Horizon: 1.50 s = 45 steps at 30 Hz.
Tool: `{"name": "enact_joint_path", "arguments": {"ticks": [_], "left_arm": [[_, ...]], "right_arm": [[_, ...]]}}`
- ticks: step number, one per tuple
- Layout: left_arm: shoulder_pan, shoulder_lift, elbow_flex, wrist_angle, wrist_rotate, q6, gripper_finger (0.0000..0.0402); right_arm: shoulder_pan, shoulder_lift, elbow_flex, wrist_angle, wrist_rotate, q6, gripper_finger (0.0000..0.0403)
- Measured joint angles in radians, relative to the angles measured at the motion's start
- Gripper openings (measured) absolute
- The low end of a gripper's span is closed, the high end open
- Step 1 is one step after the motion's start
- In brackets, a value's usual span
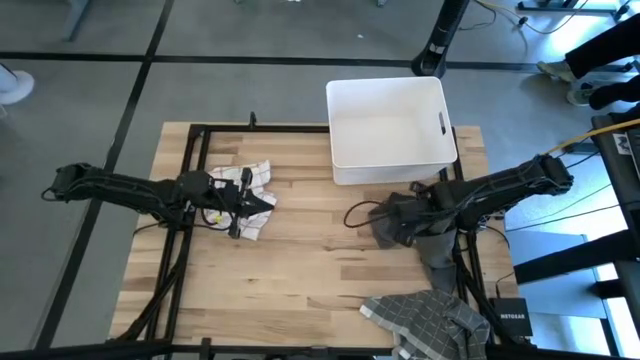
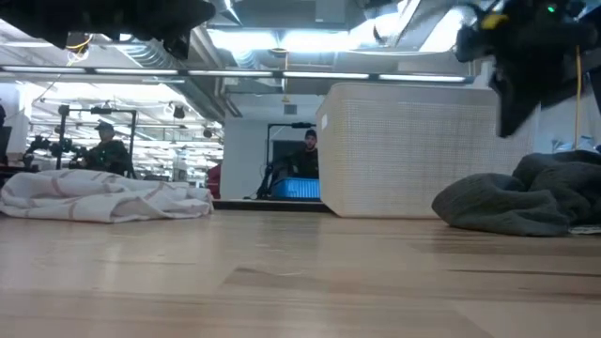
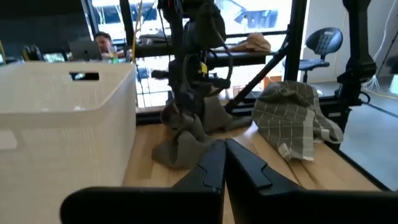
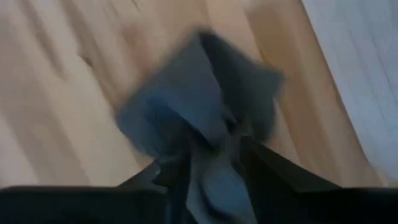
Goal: Fold towel
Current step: Fold the gray towel
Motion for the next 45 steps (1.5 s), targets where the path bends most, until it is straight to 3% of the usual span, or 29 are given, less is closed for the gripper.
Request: {"name": "enact_joint_path", "arguments": {"ticks": [5, 12, 16, 21, 27, 35, 45], "left_arm": [[0.000, 0.000, 0.000, 0.002, -0.004, 0.001, 0.0000], [0.001, 0.000, 0.000, -0.001, -0.004, 0.002, 0.0000], [0.001, 0.000, 0.000, -0.002, -0.004, 0.018, 0.0000], [0.001, 0.000, 0.000, -0.003, -0.005, 0.016, 0.0000], [-0.009, -0.005, 0.012, 0.002, -0.005, -0.014, 0.0000], [-0.040, -0.005, 0.065, -0.074, -0.027, -0.024, 0.0000], [-0.159, -0.005, 0.179, -0.318, -0.229, -0.027, 0.0000]], "right_arm": [[0.000, 0.000, -0.069, -0.014, -0.033, 0.000, 0.0171], [0.000, 0.000, -0.149, 0.015, -0.065, -0.004, 0.0157], [0.000, 0.000, -0.151, 0.063, -0.069, -0.017, 0.0113], [0.000, 0.000, -0.151, 0.064, -0.046, -0.060, 0.0016], [0.001, 0.000, -0.110, 0.147, -0.038, -0.067, 0.0008], [0.001, -0.001, 0.039, 0.401, 0.058, -0.236, 0.0004], [0.000, 0.035, 0.024, 0.950, 0.242, -0.500, 0.0004]]}}
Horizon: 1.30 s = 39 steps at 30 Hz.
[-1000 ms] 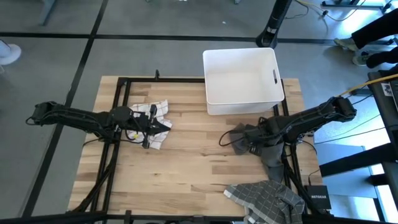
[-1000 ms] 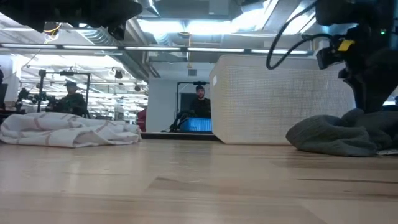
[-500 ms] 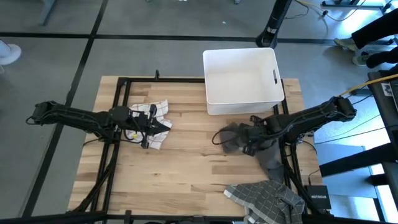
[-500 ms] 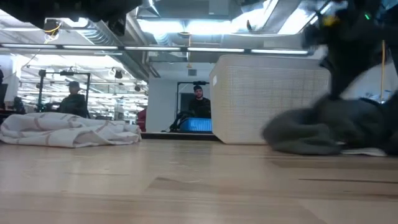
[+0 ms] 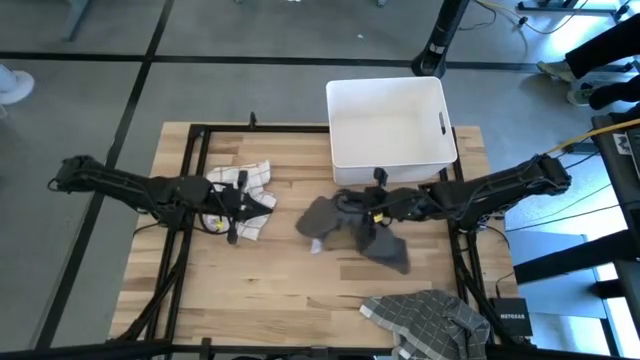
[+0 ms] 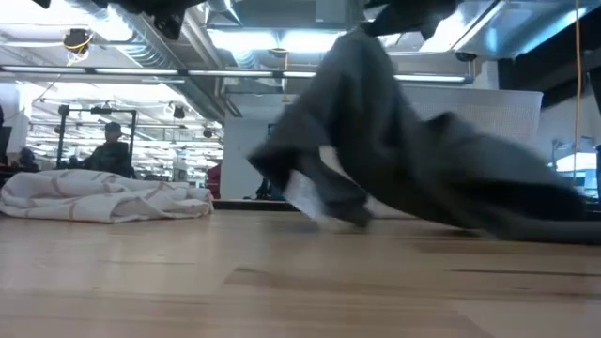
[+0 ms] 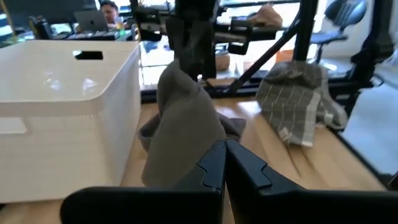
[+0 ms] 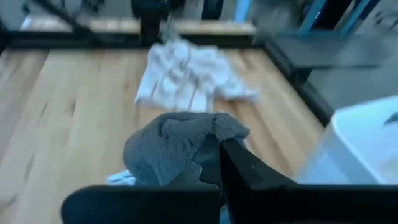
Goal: Fold towel
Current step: Fold the gray towel
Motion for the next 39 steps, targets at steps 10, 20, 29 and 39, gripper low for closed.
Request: {"name": "enact_joint_path", "arguments": {"ticks": [10, 20, 29, 39], "left_arm": [[-0.018, 0.037, 0.000, -0.038, -0.029, 0.032, 0.0000], [-0.010, 0.213, 0.000, 0.049, -0.029, 0.010, 0.0061], [0.021, 0.301, 0.000, 0.098, -0.029, 0.008, 0.0117], [0.021, 0.303, 0.000, 0.093, -0.020, 0.039, 0.0104]], "right_arm": [[0.000, 0.299, -0.037, 0.252, -0.034, 0.039, 0.0003], [0.001, 0.390, 0.082, 0.051, -0.180, 0.108, 0.0070], [0.077, 0.343, 0.326, -0.748, -0.430, 0.447, 0.0152], [0.299, 0.342, 0.133, -0.826, -0.262, 0.708, 0.0158]]}}
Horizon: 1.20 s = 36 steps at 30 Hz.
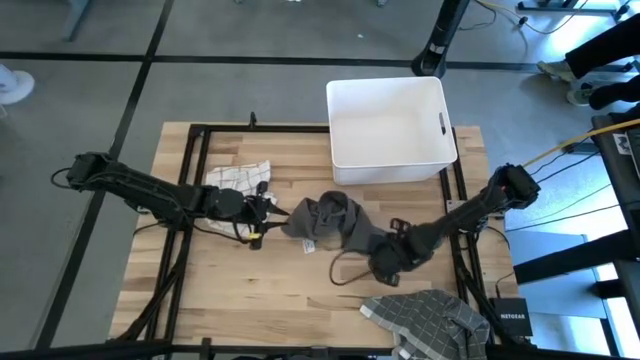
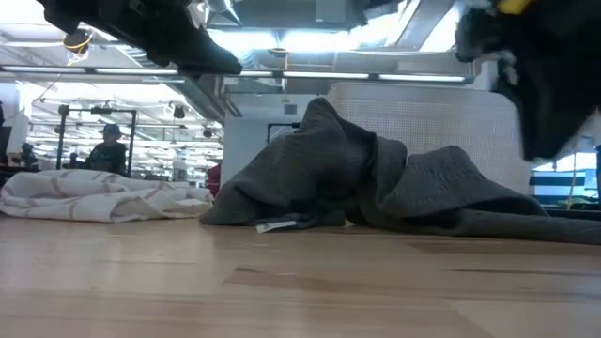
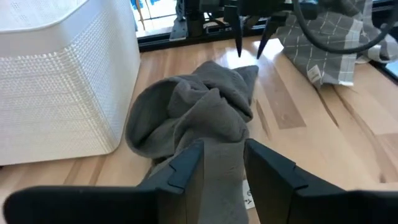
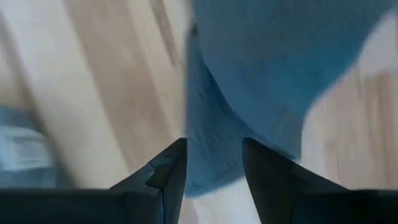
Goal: Fold towel
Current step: Fold the gray towel
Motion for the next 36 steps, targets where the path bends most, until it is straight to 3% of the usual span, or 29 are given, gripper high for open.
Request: {"name": "enact_joint_path", "arguments": {"ticks": [7, 16, 19, 23, 28, 32, 36], "left_arm": [[0.000, 0.000, 0.000, -0.001, 0.003, 0.024, 0.0100], [0.000, 0.000, 0.000, 0.000, 0.002, 0.005, 0.0100], [0.000, 0.000, 0.000, 0.003, 0.002, 0.004, 0.0100], [0.000, 0.000, 0.000, 0.006, 0.003, 0.008, 0.0100], [-0.010, 0.000, 0.000, 0.079, 0.002, 0.028, 0.0100], [-0.046, -0.001, 0.036, 0.097, 0.003, 0.053, 0.0100], [-0.090, -0.002, 0.068, 0.102, 0.003, 0.060, 0.0100]], "right_arm": [[0.104, 0.000, -0.151, 0.012, 0.250, 0.101, 0.0158], [0.118, 0.000, -0.304, 0.194, 0.406, 0.048, 0.0155], [0.120, 0.000, -0.308, 0.193, 0.505, 0.047, 0.0121], [0.120, 0.000, -0.306, 0.225, 0.518, 0.018, 0.0026], [0.114, -0.008, -0.183, 0.184, 0.595, -0.010, 0.0016], [0.101, -0.028, 0.022, 0.070, 0.684, -0.082, 0.0007], [0.062, -0.035, 0.241, 0.000, 0.699, -0.141, 0.0009]]}}
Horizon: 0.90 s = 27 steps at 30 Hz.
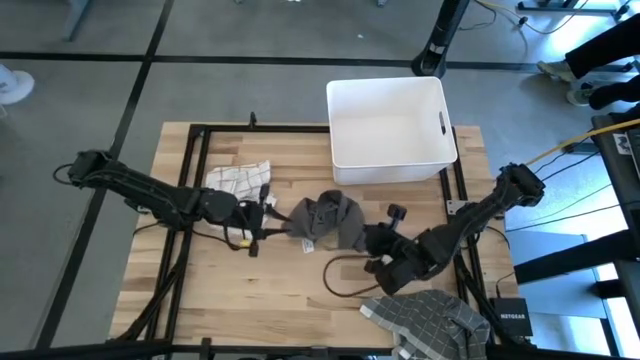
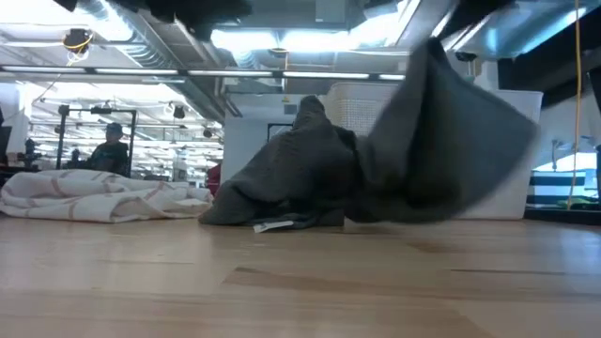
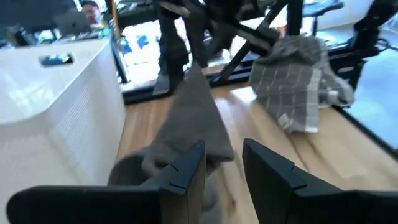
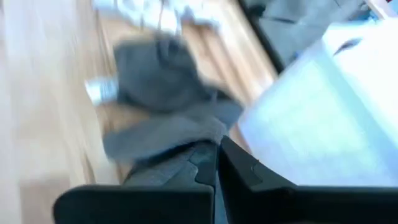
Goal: Fold towel
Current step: Fold the gray towel
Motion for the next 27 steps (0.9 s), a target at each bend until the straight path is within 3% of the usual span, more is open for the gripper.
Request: {"name": "enact_joint_path", "arguments": {"ticks": [6, 14, 19, 24, 27], "left_arm": [[-0.037, 0.002, 0.013, 0.012, -0.003, 0.052, 0.0100], [-0.041, 0.152, 0.016, 0.170, -0.058, 0.114, 0.0100], [-0.041, 0.322, 0.100, 0.182, -0.202, 0.171, 0.0100], [-0.042, 0.476, 0.231, 0.184, -0.275, 0.137, 0.0100], [-0.054, 0.547, 0.284, 0.181, -0.412, 0.153, 0.0100]], "right_arm": [[-0.093, -0.001, 0.193, 0.013, 0.009, -0.102, 0.0008], [-0.232, 0.000, 0.217, 0.076, 0.004, -0.201, 0.0004], [-0.260, 0.000, 0.217, 0.086, -0.001, -0.221, 0.0005], [-0.258, 0.000, 0.217, 0.090, -0.001, -0.229, 0.0004], [-0.257, 0.000, 0.217, 0.090, 0.006, -0.230, 0.0005]]}}
